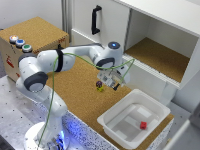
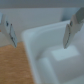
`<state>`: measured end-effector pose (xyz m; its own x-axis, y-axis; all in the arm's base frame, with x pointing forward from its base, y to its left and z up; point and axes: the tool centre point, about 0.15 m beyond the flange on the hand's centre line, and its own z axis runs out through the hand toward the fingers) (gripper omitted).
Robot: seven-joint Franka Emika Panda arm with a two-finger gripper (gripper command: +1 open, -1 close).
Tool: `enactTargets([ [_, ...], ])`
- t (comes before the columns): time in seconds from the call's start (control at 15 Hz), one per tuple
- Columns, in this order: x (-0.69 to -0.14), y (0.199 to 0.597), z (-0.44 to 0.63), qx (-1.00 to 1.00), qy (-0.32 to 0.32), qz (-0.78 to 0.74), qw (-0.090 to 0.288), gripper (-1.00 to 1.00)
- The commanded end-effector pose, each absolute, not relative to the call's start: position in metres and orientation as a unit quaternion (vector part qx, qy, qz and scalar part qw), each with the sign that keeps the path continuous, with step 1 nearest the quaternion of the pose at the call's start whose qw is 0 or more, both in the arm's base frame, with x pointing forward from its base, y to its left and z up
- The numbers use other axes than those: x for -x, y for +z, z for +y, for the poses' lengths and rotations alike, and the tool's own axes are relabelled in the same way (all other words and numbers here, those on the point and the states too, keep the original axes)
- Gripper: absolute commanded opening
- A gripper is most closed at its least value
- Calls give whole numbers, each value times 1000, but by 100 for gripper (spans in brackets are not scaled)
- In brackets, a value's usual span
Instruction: Put the pink block on the table
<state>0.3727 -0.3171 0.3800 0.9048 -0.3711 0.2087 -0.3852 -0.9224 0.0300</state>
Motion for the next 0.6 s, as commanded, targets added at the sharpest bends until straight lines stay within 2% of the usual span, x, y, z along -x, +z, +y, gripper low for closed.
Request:
enactTargets([
  [0.0,-360,351,-427,-957,60,-283,35,100],
  [0.47,-334,282,-485,-945,61,-321,33,100],
  [0.53,-332,273,-491,-941,73,-329,20,100],
])
